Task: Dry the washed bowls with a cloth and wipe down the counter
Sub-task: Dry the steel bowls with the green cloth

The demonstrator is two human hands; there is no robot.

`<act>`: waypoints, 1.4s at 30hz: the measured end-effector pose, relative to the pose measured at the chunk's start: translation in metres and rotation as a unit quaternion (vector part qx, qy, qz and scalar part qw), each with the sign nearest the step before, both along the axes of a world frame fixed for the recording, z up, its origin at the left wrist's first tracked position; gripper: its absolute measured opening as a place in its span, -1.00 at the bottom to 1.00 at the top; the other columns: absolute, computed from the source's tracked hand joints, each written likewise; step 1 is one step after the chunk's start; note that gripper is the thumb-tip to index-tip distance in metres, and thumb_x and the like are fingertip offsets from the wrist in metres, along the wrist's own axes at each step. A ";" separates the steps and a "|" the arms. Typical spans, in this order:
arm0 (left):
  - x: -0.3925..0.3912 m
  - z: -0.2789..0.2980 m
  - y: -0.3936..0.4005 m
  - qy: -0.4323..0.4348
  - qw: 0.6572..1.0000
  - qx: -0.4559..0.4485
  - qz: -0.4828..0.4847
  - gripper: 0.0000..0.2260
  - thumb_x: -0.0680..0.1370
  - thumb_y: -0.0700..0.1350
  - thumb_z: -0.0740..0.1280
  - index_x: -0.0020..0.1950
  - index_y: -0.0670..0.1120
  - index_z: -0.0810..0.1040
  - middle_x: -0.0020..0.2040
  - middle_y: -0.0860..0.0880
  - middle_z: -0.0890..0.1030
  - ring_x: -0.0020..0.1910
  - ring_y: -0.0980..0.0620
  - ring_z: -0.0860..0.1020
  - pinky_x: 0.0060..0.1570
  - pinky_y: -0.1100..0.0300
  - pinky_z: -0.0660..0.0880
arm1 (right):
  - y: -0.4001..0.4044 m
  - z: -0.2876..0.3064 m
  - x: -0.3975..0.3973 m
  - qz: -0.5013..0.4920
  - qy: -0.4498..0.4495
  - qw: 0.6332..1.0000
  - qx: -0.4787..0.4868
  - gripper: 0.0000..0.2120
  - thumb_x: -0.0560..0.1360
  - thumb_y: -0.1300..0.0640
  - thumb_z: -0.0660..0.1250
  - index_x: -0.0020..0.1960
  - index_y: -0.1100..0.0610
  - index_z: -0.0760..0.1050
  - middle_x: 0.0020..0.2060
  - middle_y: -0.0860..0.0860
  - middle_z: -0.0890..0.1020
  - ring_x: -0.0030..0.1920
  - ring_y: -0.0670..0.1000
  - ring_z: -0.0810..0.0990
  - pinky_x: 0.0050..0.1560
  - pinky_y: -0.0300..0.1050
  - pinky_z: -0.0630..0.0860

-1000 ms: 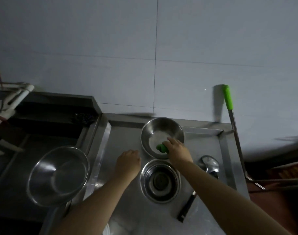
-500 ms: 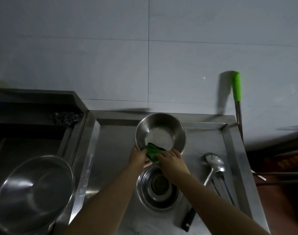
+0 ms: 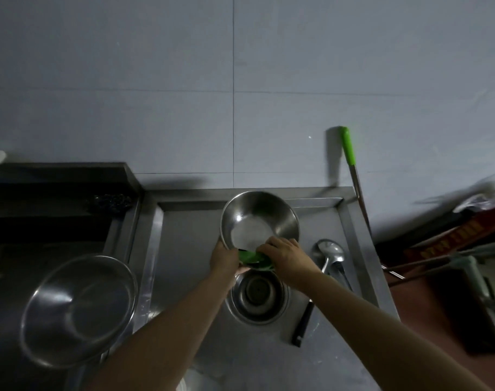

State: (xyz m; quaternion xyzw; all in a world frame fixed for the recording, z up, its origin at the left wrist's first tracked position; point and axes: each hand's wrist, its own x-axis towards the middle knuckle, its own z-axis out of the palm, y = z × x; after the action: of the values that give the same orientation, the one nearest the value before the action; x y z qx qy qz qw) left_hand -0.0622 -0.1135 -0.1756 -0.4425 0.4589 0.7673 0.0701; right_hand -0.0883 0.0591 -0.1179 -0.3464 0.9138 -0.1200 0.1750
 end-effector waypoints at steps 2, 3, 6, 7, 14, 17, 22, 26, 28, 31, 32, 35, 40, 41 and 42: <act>0.013 0.016 0.005 0.004 1.000 0.009 -0.012 -0.55 0.51 -0.35 0.34 0.21 0.15 0.59 0.13 -0.13 0.64 0.04 -0.29 0.64 -0.18 -0.32 0.62 | 0.000 0.022 0.007 -0.013 -0.042 0.999 0.028 -0.61 0.57 0.13 0.29 0.38 -0.05 0.38 0.28 -0.04 0.50 0.25 0.03 0.48 0.29 -0.03 0.29; 0.020 0.024 0.009 0.008 1.000 0.004 -0.023 -0.57 0.50 -0.35 0.34 0.21 0.11 0.60 0.09 -0.15 0.66 -0.02 -0.27 0.66 -0.23 -0.21 0.64 | 0.000 0.031 0.012 -0.019 -0.062 0.997 0.040 -0.67 0.60 0.12 0.25 0.35 -0.04 0.40 0.26 -0.03 0.53 0.24 0.04 0.50 0.28 -0.03 0.30; 0.039 0.050 0.021 0.017 0.998 -0.043 -0.053 -0.71 0.52 -0.26 0.37 0.13 0.09 0.64 -0.04 -0.18 0.70 -0.19 -0.22 0.69 -0.35 0.02 0.59 | 0.004 0.049 0.034 -0.036 -0.090 0.992 0.078 -0.76 0.66 -0.05 0.11 0.13 0.00 0.52 0.02 -0.04 0.61 0.05 0.01 0.57 0.21 -0.03 0.36; 0.044 0.057 0.025 0.016 0.997 -0.057 -0.057 -0.74 0.53 -0.22 0.38 0.12 0.10 0.64 -0.05 -0.16 0.70 -0.17 -0.23 0.70 -0.34 0.01 0.59 | 0.007 0.054 0.041 -0.053 -0.097 0.991 0.079 -0.70 0.66 -0.10 0.10 0.05 0.01 0.55 -0.08 -0.05 0.62 -0.04 -0.01 0.59 0.16 -0.04 0.42; 0.079 0.106 0.056 0.022 0.994 -0.093 -0.048 -0.73 0.54 -0.28 0.31 0.14 0.01 0.62 -0.02 -0.19 0.68 -0.17 -0.22 0.67 -0.40 0.02 0.61 | 0.036 0.079 0.077 -0.039 -0.082 0.995 0.046 -0.67 0.57 -0.18 0.26 0.16 0.00 0.58 0.12 -0.03 0.57 0.05 0.01 0.58 0.13 0.02 0.57; 0.095 0.116 0.078 0.011 0.994 -0.100 -0.033 -0.75 0.53 -0.34 0.28 0.09 -0.07 0.61 -0.07 -0.24 0.67 -0.17 -0.24 0.67 -0.33 -0.02 0.63 | 0.058 0.082 0.090 0.003 -0.077 0.995 0.067 -0.55 0.51 -0.12 0.37 0.35 -0.01 0.43 0.20 -0.01 0.56 0.17 0.06 0.55 0.24 0.03 0.49; 0.124 0.129 0.114 0.007 0.993 -0.111 -0.025 -0.77 0.56 -0.30 0.25 0.10 -0.06 0.60 -0.03 -0.23 0.68 -0.10 -0.25 0.67 -0.24 -0.16 0.66 | 0.089 0.075 0.116 0.080 0.006 0.988 0.134 -0.70 0.53 0.08 0.36 0.25 0.03 0.48 0.08 0.01 0.60 -0.01 0.05 0.61 -0.01 0.00 0.61; 0.149 0.136 0.129 0.019 0.987 -0.152 -0.039 -0.85 0.55 -0.23 0.33 0.08 -0.07 0.62 -0.07 -0.23 0.69 -0.14 -0.26 0.69 -0.19 -0.27 0.64 | 0.110 0.074 0.137 0.115 0.047 0.983 0.136 -0.61 0.53 0.05 0.35 0.34 0.02 0.40 0.12 0.01 0.60 0.00 0.10 0.63 -0.13 -0.03 0.56; 0.159 0.139 0.134 0.032 0.985 -0.164 -0.042 -0.84 0.55 -0.26 0.34 0.05 -0.05 0.61 -0.11 -0.20 0.69 -0.16 -0.23 0.69 -0.19 -0.23 0.66 | 0.116 0.071 0.148 0.110 0.053 0.987 0.104 -0.57 0.58 0.04 0.30 0.42 0.01 0.33 0.23 0.00 0.56 0.07 0.09 0.62 -0.11 -0.07 0.54; 0.169 0.141 0.134 0.046 0.979 -0.188 -0.070 -0.79 0.51 -0.25 0.33 -0.04 0.07 0.62 -0.15 -0.11 0.71 -0.16 -0.19 0.69 -0.15 -0.22 0.66 | 0.118 0.068 0.163 0.097 0.050 0.989 0.099 -0.51 0.61 0.12 0.26 0.51 0.02 0.23 0.35 0.03 0.48 0.16 0.10 0.59 -0.03 -0.04 0.57; 0.171 0.140 0.132 0.049 0.976 -0.194 -0.082 -0.77 0.49 -0.25 0.32 -0.06 0.09 0.62 -0.15 -0.10 0.71 -0.16 -0.19 0.70 -0.14 -0.23 0.66 | 0.117 0.067 0.167 0.093 0.050 0.989 0.101 -0.49 0.61 0.15 0.27 0.52 0.03 0.22 0.37 0.04 0.47 0.19 0.11 0.58 0.02 0.00 0.58; 0.175 0.139 0.122 0.053 0.971 -0.202 -0.115 -0.72 0.47 -0.30 0.29 -0.03 0.06 0.63 -0.13 -0.12 0.70 -0.15 -0.20 0.69 -0.13 -0.26 0.65 | 0.113 0.065 0.178 0.074 0.049 0.992 0.089 -0.45 0.55 0.21 0.35 0.49 0.07 0.27 0.38 0.04 0.45 0.25 0.10 0.55 0.14 0.05 0.57; 0.186 0.154 0.096 0.064 0.958 -0.211 -0.181 -0.63 0.47 -0.41 0.21 0.03 0.04 0.59 -0.06 -0.20 0.67 -0.13 -0.27 0.69 -0.20 -0.26 0.65 | 0.098 0.068 0.197 0.084 0.058 0.988 0.112 -0.61 0.59 0.15 0.31 0.39 0.11 0.35 0.21 0.06 0.54 0.06 0.08 0.62 0.00 -0.01 0.60; 0.188 0.158 0.090 0.062 0.958 -0.204 -0.194 -0.61 0.49 -0.44 0.19 0.04 0.03 0.57 -0.04 -0.23 0.66 -0.13 -0.29 0.69 -0.22 -0.26 0.64 | 0.097 0.068 0.200 0.092 0.067 0.986 0.119 -0.64 0.59 0.15 0.31 0.36 0.11 0.37 0.17 0.05 0.56 0.02 0.08 0.62 -0.07 -0.05 0.59; 0.190 0.162 0.084 0.060 0.956 -0.200 -0.207 -0.61 0.50 -0.45 0.18 0.06 0.01 0.55 -0.02 -0.24 0.65 -0.12 -0.30 0.68 -0.22 -0.26 0.64 | 0.096 0.068 0.202 0.103 0.074 0.984 0.126 -0.68 0.59 0.15 0.31 0.33 0.11 0.39 0.12 0.05 0.58 -0.03 0.07 0.63 -0.14 -0.08 0.57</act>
State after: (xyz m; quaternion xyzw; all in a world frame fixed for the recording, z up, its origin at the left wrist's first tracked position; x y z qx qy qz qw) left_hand 0.1278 -0.0292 -0.0139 -0.2961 0.6877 0.6537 0.1098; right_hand 0.1140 0.1550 -0.0499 -0.4218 0.8914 0.0412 0.1603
